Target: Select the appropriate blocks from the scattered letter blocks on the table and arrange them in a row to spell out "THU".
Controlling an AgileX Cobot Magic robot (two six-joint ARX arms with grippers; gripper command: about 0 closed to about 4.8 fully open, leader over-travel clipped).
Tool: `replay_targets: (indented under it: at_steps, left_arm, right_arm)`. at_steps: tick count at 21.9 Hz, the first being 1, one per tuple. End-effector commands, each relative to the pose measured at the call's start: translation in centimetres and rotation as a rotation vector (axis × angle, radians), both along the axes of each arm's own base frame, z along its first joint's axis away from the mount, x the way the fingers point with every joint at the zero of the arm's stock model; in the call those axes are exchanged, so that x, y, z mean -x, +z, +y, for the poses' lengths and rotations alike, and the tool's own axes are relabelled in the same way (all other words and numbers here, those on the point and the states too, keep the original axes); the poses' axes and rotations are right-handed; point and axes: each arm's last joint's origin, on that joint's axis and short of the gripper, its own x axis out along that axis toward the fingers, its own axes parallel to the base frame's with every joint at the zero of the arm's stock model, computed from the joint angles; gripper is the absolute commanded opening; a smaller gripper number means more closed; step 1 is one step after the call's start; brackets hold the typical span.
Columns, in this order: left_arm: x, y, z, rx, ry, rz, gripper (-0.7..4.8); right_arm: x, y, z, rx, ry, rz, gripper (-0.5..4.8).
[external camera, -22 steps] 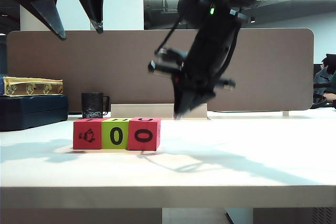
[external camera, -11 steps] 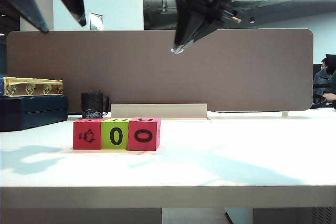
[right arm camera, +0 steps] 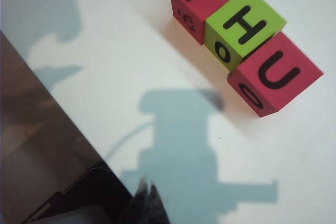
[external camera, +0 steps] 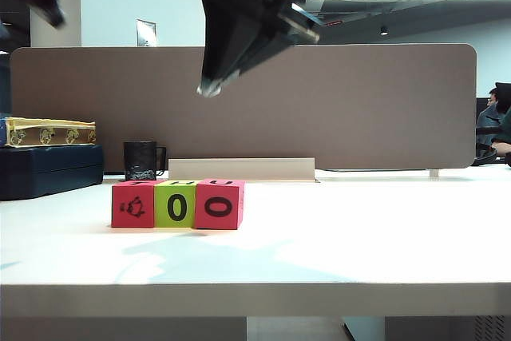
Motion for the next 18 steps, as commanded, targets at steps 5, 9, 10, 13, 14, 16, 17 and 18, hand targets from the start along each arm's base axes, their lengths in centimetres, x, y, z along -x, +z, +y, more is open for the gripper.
replay_targets:
  at_steps: [5,9,10,13,14,16,17,18]
  left_arm:
    - [7.8,-0.1,3.9,0.087,0.181,-0.345,3.88]
    - [10.9,-1.3,5.5,0.120,0.259,-0.481,2.90]
    - [11.1,-1.4,5.6,0.124,0.259,-0.490,2.52]
    - [10.8,-1.8,5.6,0.095,0.287,-0.503,1.56]
    - [10.8,-1.8,5.5,0.094,0.287,-0.501,1.46]
    - [10.8,-1.9,5.6,0.092,0.292,-0.502,1.47]
    - [10.8,-1.9,5.6,0.092,0.292,-0.502,1.47]
    - [10.8,-1.9,5.5,0.095,0.286,-0.499,1.47]
  right_arm:
    - [4.8,2.3,-7.9,0.032,-0.178,-0.170,-0.01]
    - [8.0,-0.9,-15.9,-0.004,-0.384,-0.239,-0.02]
    - [8.4,-1.3,-17.1,-0.028,-0.429,-0.268,-0.02]
    - [9.5,-3.1,-20.5,-0.169,-0.602,-0.436,-0.02]
    - [9.8,-3.5,-21.0,-0.186,-0.632,-0.462,-0.02]
    - [10.6,-4.6,-22.0,-0.213,-0.678,-0.501,-0.02]
    - [10.9,-4.7,-22.2,-0.211,-0.684,-0.504,-0.02]
    - [11.1,-4.8,-22.3,-0.210,-0.689,-0.508,-0.01]
